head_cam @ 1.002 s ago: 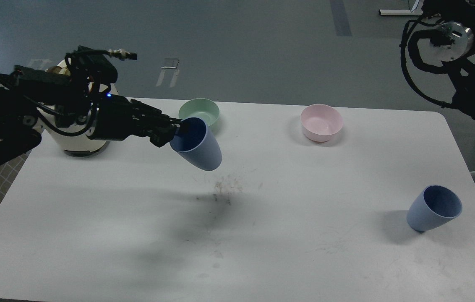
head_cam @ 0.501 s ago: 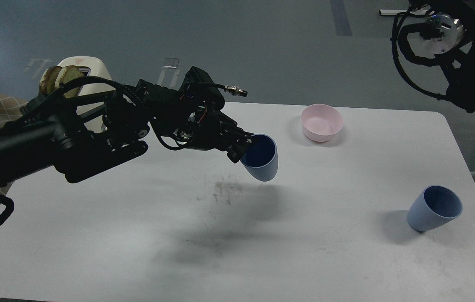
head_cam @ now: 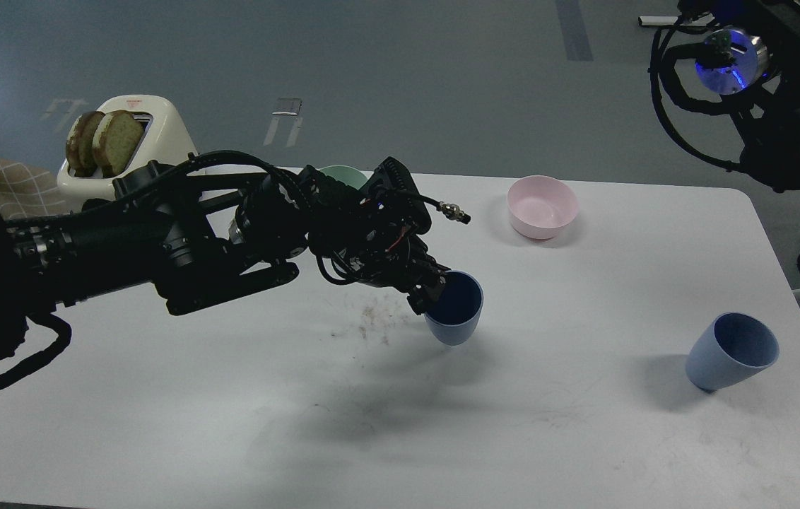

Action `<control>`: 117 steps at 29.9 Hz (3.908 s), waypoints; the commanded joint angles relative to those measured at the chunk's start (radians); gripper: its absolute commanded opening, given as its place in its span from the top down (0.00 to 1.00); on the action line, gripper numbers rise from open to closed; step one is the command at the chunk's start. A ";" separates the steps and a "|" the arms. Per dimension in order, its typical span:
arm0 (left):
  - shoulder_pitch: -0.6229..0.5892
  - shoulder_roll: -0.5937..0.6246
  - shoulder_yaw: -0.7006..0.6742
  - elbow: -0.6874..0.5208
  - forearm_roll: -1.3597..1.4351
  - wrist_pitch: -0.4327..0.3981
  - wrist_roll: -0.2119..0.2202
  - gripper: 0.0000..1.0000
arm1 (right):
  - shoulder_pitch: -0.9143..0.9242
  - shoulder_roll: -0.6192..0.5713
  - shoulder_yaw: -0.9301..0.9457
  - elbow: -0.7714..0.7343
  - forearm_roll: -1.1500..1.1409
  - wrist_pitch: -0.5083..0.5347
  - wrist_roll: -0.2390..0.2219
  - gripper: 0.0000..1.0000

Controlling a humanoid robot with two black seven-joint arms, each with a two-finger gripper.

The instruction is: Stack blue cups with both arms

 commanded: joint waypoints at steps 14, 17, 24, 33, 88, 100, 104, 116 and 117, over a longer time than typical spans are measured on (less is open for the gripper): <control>0.005 -0.014 0.023 0.041 -0.014 0.000 -0.012 0.27 | -0.010 -0.004 0.000 0.001 0.000 0.000 0.000 0.00; 0.004 -0.013 0.022 0.039 -0.016 0.000 -0.012 0.13 | -0.010 -0.006 0.000 0.001 0.000 0.000 0.000 0.00; -0.044 0.013 0.019 0.024 -0.068 0.000 -0.014 0.04 | -0.010 -0.007 -0.001 0.000 0.000 0.000 0.000 0.00; -0.164 0.219 -0.084 -0.037 -0.366 0.000 -0.032 0.03 | 0.001 -0.124 -0.062 0.039 -0.012 0.000 0.000 0.00; 0.206 0.362 -0.450 -0.017 -1.323 0.015 -0.017 0.03 | -0.471 -1.104 -0.285 0.974 -1.377 -0.073 0.000 0.11; 0.208 0.352 -0.455 -0.017 -1.323 0.013 -0.017 0.03 | -0.487 -1.047 -0.287 0.937 -1.381 -0.071 0.000 0.18; 0.209 0.351 -0.457 -0.016 -1.323 0.013 -0.017 0.03 | -0.501 -1.034 -0.287 0.918 -1.382 -0.071 0.000 0.30; 0.223 0.352 -0.475 -0.019 -1.323 0.009 -0.017 0.03 | -0.507 -1.012 -0.287 0.918 -1.379 -0.071 0.000 0.93; 0.223 0.352 -0.475 -0.019 -1.323 0.009 -0.017 0.03 | -0.507 -1.012 -0.287 0.918 -1.378 -0.071 0.000 0.96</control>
